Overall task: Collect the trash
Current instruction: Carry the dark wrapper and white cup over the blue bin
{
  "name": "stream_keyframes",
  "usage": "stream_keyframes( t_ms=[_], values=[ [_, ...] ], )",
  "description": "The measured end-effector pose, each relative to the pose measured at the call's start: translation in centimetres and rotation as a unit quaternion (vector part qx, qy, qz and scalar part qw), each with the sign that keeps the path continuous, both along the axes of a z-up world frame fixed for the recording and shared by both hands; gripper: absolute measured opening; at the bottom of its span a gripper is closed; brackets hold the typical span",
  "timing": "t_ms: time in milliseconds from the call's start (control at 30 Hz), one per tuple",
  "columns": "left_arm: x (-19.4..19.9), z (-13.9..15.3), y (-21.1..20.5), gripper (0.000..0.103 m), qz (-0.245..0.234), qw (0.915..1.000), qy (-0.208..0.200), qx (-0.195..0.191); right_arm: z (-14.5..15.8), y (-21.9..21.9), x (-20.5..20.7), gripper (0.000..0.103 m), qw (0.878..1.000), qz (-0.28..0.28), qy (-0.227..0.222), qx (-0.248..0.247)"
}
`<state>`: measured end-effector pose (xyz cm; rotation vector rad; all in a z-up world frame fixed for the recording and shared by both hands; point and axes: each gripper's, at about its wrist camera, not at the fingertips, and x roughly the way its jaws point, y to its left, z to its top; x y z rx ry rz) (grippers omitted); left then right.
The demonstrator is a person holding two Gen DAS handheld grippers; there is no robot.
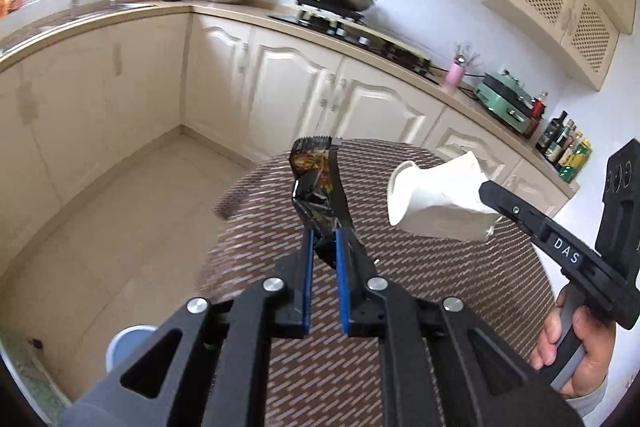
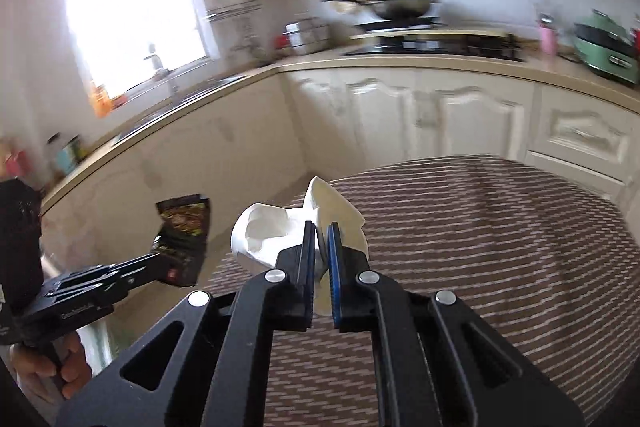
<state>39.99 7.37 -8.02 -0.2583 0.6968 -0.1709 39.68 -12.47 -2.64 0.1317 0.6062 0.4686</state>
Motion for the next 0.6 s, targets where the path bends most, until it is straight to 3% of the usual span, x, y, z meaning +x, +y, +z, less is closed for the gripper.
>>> stream_keyframes(
  t_ms=[267,400,600],
  values=[
    [-8.9,-1.9,11.4,0.01,0.102,0.9945,0.01,0.02,-1.8,14.9,-4.6,0.005,0.994,0.109,0.012,0.001],
    [-12.4,-5.3,16.8,0.01,0.15,0.9879,0.037,0.006,-4.8,21.0,-6.2,0.005,0.989,0.143,0.036,-0.006],
    [-14.2,-13.1,22.0,0.01,0.191,0.9755,0.108,-0.013,-11.2,28.1,-8.2,0.005,0.98,0.171,0.055,-0.082]
  ],
)
